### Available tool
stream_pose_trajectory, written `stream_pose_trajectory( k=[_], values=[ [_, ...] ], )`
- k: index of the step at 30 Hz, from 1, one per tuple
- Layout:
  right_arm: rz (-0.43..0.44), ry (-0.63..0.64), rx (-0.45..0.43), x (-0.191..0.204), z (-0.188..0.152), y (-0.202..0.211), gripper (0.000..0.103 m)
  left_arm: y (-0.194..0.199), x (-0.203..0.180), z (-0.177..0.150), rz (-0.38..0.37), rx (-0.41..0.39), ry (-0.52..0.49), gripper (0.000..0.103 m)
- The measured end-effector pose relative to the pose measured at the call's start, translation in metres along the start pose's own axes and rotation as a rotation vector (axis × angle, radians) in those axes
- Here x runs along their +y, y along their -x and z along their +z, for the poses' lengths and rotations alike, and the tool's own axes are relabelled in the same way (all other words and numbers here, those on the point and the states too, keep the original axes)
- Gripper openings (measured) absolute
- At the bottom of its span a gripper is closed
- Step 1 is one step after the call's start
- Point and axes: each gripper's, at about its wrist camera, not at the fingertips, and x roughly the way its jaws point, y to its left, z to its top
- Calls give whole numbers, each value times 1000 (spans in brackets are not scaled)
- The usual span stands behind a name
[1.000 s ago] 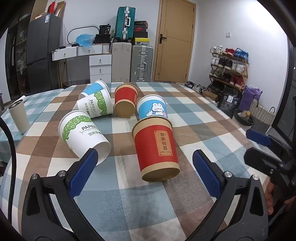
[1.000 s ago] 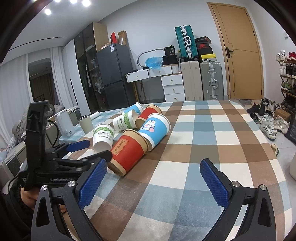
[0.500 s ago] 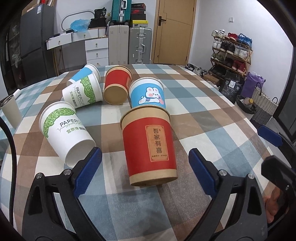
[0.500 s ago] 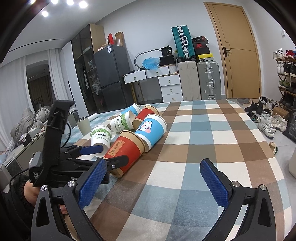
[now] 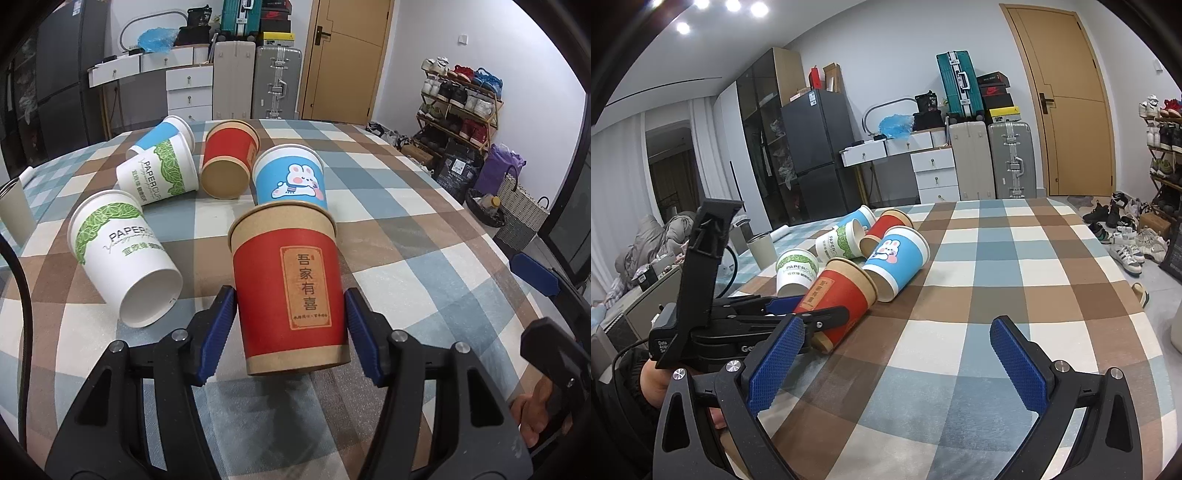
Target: Flip cup upright
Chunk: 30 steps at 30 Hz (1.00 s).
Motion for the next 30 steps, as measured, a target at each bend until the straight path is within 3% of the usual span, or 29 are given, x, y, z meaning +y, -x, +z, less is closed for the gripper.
stream_pose_trajectory(
  k=[15, 30],
  values=[
    [33, 24, 10, 13, -4, -5, 103, 66, 11, -24, -26, -106, 42, 57],
    [86, 43, 11, 27, -7, -7, 103, 96, 25, -59, -26, -121, 77, 57]
  ],
)
